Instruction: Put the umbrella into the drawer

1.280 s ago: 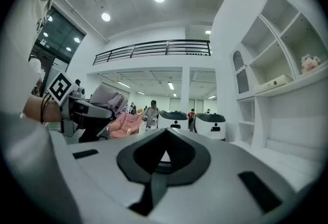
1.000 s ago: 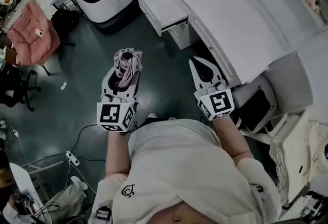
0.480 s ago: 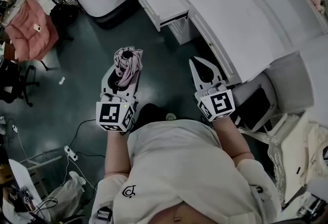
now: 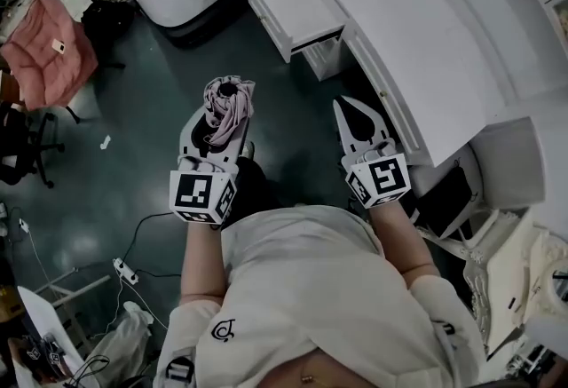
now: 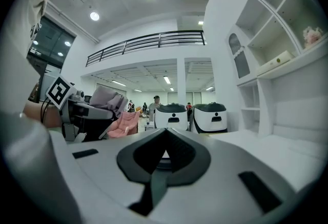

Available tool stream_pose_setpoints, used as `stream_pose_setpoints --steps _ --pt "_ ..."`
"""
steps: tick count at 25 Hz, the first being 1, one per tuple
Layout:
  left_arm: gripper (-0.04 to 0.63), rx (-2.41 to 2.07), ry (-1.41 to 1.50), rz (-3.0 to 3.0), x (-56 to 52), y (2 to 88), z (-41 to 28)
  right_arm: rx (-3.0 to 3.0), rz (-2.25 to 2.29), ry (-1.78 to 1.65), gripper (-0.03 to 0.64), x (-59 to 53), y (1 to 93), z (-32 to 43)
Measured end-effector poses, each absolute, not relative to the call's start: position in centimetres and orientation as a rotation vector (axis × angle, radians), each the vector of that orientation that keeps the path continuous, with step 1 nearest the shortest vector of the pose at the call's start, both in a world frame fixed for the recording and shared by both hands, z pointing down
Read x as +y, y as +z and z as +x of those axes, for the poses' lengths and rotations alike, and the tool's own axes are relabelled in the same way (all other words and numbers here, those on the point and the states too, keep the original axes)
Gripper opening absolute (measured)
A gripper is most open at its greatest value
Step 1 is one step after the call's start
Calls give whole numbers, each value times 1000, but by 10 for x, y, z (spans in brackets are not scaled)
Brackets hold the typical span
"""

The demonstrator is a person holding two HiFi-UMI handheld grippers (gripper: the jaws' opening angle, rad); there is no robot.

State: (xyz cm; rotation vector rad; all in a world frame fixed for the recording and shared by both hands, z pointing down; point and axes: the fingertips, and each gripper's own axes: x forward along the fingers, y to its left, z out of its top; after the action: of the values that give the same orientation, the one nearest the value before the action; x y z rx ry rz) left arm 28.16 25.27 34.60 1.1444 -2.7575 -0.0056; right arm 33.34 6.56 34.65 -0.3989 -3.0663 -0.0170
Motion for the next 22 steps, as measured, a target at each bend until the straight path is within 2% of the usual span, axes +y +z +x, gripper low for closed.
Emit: stream_pose_setpoints --steps 13,22 --pt "229 -2658 13 1346 303 331 46 -3065 -153 6 6 119 338 120" --pt "229 -2572 5 1450 288 344 -53 -3027 -3 4 6 106 349 44"
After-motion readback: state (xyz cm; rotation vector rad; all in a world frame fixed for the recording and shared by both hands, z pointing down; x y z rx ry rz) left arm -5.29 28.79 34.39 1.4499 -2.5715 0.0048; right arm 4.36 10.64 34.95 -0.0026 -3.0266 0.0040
